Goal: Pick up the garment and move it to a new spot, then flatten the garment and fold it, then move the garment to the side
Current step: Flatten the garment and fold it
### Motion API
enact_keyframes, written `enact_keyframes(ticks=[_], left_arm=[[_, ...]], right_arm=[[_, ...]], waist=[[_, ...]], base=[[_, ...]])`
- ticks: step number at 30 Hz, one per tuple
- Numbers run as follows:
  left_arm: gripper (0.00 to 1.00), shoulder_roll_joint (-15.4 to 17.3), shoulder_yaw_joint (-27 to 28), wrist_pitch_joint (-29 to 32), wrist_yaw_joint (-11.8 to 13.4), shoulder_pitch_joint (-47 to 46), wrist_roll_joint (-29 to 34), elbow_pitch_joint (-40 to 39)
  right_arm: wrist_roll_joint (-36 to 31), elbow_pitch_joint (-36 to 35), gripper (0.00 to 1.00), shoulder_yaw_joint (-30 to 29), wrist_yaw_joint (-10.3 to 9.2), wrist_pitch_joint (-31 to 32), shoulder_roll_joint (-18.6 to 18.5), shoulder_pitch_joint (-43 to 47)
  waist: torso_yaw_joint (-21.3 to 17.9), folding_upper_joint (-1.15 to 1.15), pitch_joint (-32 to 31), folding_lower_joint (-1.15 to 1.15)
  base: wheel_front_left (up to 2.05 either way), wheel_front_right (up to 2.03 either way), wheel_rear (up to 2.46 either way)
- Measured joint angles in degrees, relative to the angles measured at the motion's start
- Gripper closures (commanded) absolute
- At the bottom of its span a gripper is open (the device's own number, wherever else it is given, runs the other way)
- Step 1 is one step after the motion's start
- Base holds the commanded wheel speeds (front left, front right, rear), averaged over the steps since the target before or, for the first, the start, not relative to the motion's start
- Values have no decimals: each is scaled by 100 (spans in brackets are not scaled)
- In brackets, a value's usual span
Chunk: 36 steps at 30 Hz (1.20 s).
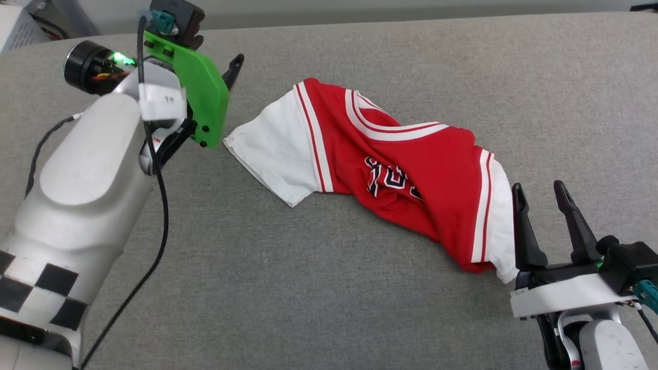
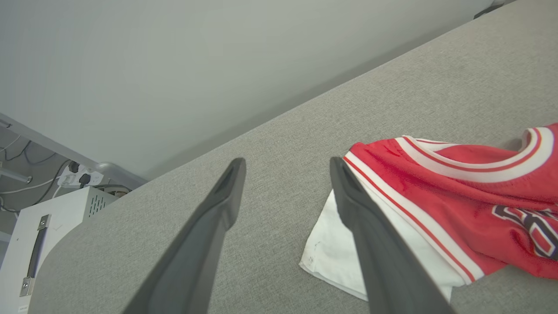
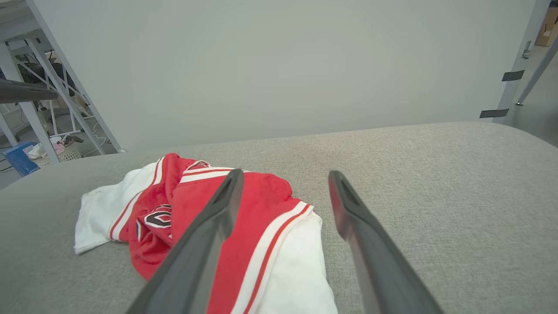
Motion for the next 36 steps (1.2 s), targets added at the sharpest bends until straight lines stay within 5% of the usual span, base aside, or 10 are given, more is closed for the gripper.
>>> enact_keyframes(ticks=[9, 23, 25, 36], left_arm=[[0, 453, -1479, 1853, -1, -732, -1338, 276], [0, 875, -2783, 2415, 1, -1013, -2260, 515], [100, 893, -2893, 2299, 2, -1032, -2375, 498], [100, 909, -3148, 805, -1, -966, -2819, -234]], right_arm=[[40, -60, 0, 73, 0, 0, 0, -263], [94, -68, 0, 107, 0, 1, 0, -478], [94, -67, 0, 91, 0, 0, -2, -478], [37, -11, 0, -52, 0, 0, -1, -350]], waist=[[-255, 0, 504, 0], [-552, 0, 990, 0], [-541, 0, 987, -1], [-241, 0, 606, -1]], base=[[0, 0, 0], [0, 0, 0], [0, 0, 0], [0, 0, 0]])
